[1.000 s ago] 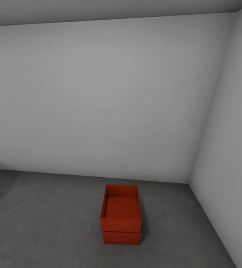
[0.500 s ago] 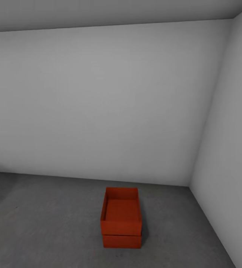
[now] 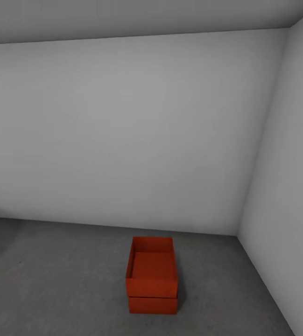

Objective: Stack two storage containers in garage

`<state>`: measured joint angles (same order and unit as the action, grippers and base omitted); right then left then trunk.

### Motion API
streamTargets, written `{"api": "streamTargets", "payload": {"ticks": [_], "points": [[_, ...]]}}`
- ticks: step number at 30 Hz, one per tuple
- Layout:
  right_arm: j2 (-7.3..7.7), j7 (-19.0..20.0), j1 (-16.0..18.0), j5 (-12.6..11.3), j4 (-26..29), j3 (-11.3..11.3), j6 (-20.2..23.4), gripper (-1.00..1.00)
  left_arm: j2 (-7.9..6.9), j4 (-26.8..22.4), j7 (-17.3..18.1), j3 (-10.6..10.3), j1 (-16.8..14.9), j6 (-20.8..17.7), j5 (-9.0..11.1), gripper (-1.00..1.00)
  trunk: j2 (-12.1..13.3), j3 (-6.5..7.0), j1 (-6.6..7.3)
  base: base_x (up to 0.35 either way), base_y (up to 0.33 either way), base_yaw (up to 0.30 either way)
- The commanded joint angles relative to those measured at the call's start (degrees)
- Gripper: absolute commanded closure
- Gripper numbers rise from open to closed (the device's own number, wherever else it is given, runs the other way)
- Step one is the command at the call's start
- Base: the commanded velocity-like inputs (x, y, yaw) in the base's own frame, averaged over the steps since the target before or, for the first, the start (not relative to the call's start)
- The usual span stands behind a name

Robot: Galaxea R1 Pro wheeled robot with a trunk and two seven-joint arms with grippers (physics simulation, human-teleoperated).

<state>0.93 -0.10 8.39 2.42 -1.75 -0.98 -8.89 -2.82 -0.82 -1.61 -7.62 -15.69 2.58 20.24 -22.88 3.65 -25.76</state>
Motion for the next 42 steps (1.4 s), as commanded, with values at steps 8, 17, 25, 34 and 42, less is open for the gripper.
{"api": "streamTargets", "payload": {"ticks": [8,17,25,34,42], "points": [[0.31,-0.22,0.10,-0.02,-0.10,-0.03,-0.05,-1.00,0.00,0.02,-0.15,-0.51,0.00,0.14,0.41,-1.00,-0.04,-0.01,-0.02,0.000,0.000,0.000],[0.39,-0.29,0.12,0.32,0.03,0.09,0.01,-1.00,0.00,0.02,-0.15,-0.47,0.00,0.14,0.41,-1.00,-0.04,-0.01,-0.02,0.000,0.000,0.000],[0.39,-0.13,0.12,0.82,0.07,-0.42,-0.22,-1.00,0.00,0.02,-0.15,-0.47,0.02,0.14,0.41,-1.00,-0.04,-0.01,-0.02,0.000,0.000,0.000],[0.39,-0.08,0.12,0.92,0.08,-0.50,-0.22,-1.00,0.28,0.60,0.62,-0.48,-0.03,-0.18,0.60,-1.00,-0.04,-0.01,-0.02,0.000,0.000,0.000],[0.39,-0.22,0.10,0.63,0.08,-0.24,-0.32,-1.00,2.08,0.80,5.53,-0.46,0.83,-0.25,0.91,-1.00,-0.04,-0.01,-0.02,0.000,0.000,0.000]]}}
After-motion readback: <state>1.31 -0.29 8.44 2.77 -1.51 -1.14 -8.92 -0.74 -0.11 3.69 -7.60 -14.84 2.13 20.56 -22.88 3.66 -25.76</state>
